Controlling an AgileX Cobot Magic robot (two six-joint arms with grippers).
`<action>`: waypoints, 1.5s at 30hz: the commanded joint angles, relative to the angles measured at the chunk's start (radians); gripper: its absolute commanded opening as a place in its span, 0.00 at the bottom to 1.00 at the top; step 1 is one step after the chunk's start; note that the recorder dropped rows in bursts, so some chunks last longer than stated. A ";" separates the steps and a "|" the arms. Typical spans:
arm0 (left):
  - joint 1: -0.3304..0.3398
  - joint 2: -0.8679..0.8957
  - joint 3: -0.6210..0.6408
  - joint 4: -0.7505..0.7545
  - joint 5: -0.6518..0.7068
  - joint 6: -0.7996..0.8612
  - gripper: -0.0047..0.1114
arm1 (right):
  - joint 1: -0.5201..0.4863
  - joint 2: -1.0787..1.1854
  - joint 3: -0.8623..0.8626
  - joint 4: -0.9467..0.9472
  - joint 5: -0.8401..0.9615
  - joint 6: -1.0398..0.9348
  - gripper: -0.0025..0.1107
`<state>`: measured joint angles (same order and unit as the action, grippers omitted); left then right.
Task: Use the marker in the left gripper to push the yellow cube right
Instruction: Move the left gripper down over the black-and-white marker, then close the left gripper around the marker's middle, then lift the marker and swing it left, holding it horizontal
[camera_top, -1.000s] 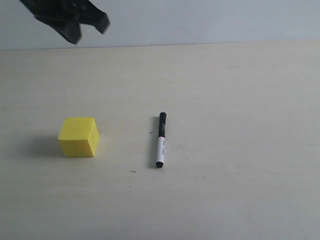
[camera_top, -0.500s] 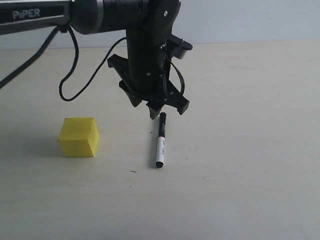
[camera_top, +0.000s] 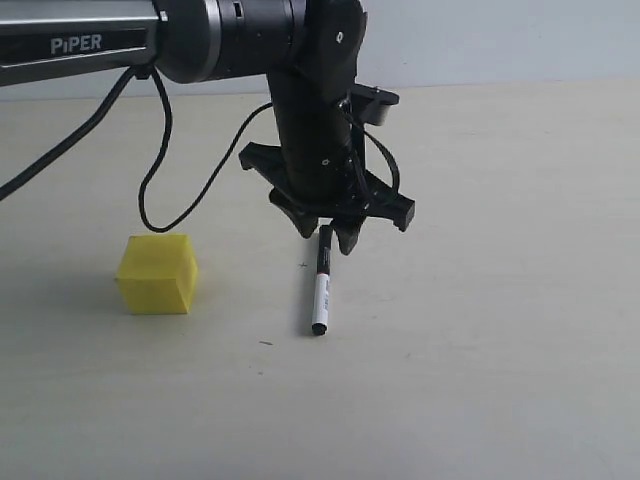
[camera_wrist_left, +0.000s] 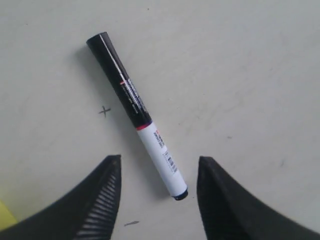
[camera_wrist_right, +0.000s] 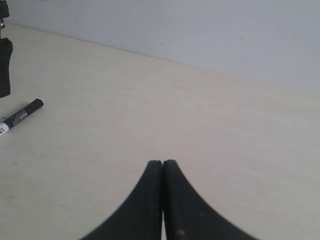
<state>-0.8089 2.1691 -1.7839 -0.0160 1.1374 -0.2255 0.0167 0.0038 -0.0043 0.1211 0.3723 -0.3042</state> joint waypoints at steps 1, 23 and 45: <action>0.001 -0.001 0.052 -0.009 -0.054 -0.048 0.45 | -0.005 -0.004 0.004 0.003 -0.008 0.000 0.02; -0.003 0.013 0.204 0.025 -0.281 -0.230 0.45 | -0.005 -0.004 0.004 0.003 -0.008 0.000 0.02; -0.003 0.085 0.202 0.028 -0.293 -0.246 0.15 | -0.005 -0.004 0.004 0.003 -0.008 0.002 0.02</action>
<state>-0.8089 2.2442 -1.5818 0.0254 0.8518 -0.4673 0.0167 0.0038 -0.0043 0.1211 0.3723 -0.3042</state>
